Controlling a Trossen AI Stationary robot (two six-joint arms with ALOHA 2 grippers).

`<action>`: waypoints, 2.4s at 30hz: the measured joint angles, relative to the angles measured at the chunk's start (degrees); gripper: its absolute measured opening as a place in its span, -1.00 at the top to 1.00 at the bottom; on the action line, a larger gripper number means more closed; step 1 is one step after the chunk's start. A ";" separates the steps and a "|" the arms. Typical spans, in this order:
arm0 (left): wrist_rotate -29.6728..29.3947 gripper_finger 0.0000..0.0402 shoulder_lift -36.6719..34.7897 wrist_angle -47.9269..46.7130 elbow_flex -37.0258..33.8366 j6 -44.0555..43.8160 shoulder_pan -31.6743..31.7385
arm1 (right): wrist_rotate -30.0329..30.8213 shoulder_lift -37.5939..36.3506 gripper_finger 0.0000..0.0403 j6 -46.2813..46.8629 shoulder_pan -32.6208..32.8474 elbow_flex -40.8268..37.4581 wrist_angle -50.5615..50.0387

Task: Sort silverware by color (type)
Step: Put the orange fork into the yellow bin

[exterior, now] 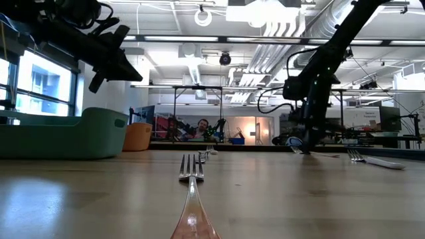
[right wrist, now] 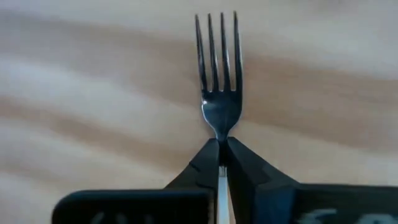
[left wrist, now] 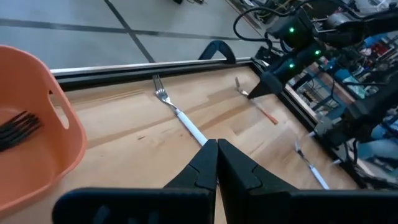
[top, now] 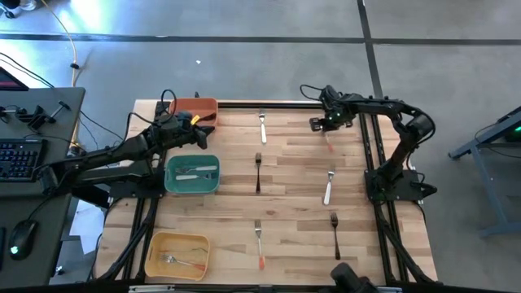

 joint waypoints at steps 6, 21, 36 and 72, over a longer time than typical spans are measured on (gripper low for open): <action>4.17 0.99 0.00 0.00 0.00 -0.93 0.81 | -10.12 -1.92 0.99 0.13 3.57 -0.09 9.24; 13.56 0.66 12.35 29.66 0.02 -11.15 -1.30 | -26.73 -4.37 1.00 14.58 21.61 -0.03 66.58; 20.46 0.23 32.29 31.60 16.53 -9.70 -7.38 | -24.68 -4.36 1.00 13.38 28.53 5.97 72.25; 42.27 0.26 34.55 26.17 20.68 -5.62 1.75 | -21.86 -5.27 1.00 11.39 27.53 6.86 73.19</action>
